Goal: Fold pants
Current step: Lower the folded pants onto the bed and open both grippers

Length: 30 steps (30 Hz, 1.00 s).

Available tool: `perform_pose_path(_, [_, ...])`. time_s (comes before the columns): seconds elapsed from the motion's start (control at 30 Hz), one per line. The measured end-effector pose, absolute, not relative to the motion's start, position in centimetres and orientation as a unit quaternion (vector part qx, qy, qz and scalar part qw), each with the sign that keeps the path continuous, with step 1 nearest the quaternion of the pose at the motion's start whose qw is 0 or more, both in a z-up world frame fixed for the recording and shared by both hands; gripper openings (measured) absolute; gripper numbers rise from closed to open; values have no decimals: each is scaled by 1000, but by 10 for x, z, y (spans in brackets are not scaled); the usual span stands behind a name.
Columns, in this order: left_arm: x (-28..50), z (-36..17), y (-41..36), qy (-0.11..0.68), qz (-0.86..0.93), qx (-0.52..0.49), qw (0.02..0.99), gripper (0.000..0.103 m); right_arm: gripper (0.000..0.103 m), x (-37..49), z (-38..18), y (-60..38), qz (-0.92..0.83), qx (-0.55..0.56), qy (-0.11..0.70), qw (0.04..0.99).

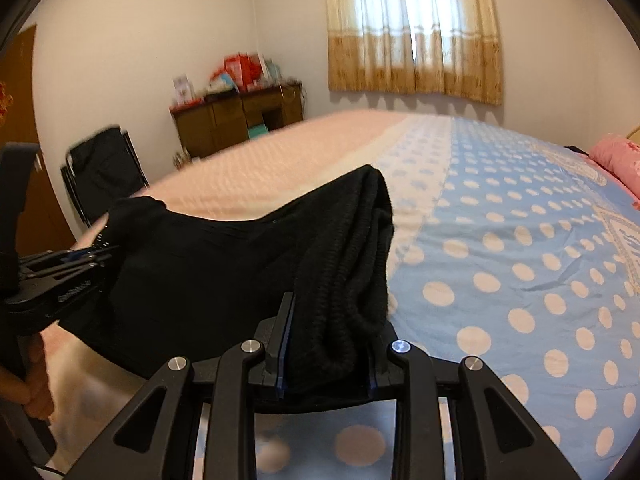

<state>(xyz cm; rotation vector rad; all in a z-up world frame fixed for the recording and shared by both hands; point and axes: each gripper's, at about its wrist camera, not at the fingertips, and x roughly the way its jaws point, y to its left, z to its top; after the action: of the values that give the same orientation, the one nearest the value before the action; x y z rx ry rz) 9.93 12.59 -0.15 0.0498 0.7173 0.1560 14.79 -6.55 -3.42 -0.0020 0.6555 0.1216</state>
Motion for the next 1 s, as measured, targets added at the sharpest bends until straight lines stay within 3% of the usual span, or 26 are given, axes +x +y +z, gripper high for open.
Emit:
perform_pose_path(0.1, [108,-18,128,374,79,27,924,20,29,165,-55,-68,51,-19,360,931])
perform_pose_path(0.2, [116,-34,137,399,96,18,912,31,31,169,-71,-74,51,-23,377,924])
perform_pose_path(0.27, [117,-39,149,403,109,6,909,59,31,169,-70,-76,55,-21,377,924])
perform_pose_path(0.37, [112,-36,167,396,124,9,910,87,34,169,-72,-78,58,-18,379,923])
perform_pose_path(0.43, [106,-33,179,398,132,3,908,98,41,170,-73,-81,60,-7,382,922])
perform_pose_path(0.5, [99,-31,193,399,141,-10,906,100,52,171,-73,-86,55,8,384,922])
perform_pose_path(0.6, [90,-32,208,409,187,-19,893,99,53,170,-67,-100,74,46,382,920])
perform_pose_path(0.83, [72,-16,195,372,164,-31,913,98,53,113,-26,-132,5,97,289,952])
perform_pose_path(0.9, [70,-9,180,353,143,-27,924,98,27,102,-16,-119,3,62,271,960])
perform_pose_path(1.0, [73,-12,150,353,115,1,928,98,25,100,-11,-93,34,19,276,960])
